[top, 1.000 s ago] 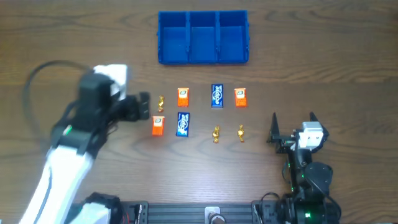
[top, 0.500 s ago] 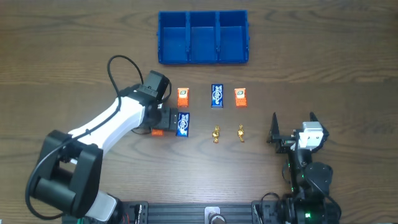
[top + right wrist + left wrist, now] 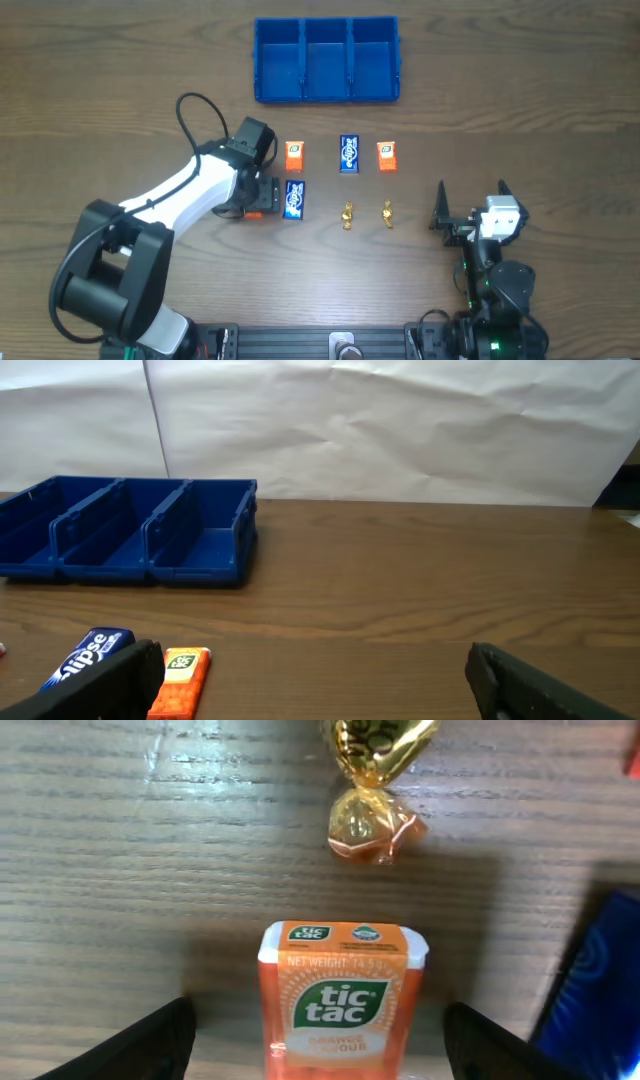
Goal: Sort Candies Into Trays
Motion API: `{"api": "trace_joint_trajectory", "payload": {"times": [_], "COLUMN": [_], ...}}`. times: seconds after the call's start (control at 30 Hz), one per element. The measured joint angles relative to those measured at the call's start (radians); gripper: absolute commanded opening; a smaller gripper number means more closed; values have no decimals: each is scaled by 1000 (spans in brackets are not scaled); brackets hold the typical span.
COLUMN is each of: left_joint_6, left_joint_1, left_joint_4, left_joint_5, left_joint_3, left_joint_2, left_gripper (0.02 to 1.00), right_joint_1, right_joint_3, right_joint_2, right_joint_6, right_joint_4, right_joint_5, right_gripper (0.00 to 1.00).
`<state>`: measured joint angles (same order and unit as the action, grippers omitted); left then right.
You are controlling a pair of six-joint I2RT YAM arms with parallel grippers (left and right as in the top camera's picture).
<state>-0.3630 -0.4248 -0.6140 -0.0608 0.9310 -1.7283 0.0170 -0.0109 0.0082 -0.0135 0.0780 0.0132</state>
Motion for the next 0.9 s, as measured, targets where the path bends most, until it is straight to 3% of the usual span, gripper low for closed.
{"api": "trace_joint_trajectory", "payload": {"times": [0.23, 0.33, 0.57, 0.67, 0.8, 0.9], "left_joint_6": [-6, -7, -53, -96, -109, -67], "left_joint_1": [0, 0, -19, -45, -53, -40], "left_joint_4": [21, 39, 38, -35, -222, -323], "left_joint_5": [19, 21, 18, 57, 158, 226], "left_joint_3": [0, 0, 2, 98, 462, 892], "left_joint_2": [-5, -5, 18, 129, 119, -78], "left_gripper": [439, 373, 336, 327, 327, 325], "right_joint_1": [0, 0, 0, 0, 0, 0], "right_joint_3": [0, 0, 0, 0, 0, 0], "right_joint_2": [0, 0, 0, 0, 0, 0], "right_joint_6": [0, 0, 0, 0, 0, 0], "right_joint_4": [0, 0, 0, 0, 1, 0], "right_joint_5": [0, 0, 0, 0, 0, 0], "right_gripper": [998, 998, 998, 998, 998, 998]}}
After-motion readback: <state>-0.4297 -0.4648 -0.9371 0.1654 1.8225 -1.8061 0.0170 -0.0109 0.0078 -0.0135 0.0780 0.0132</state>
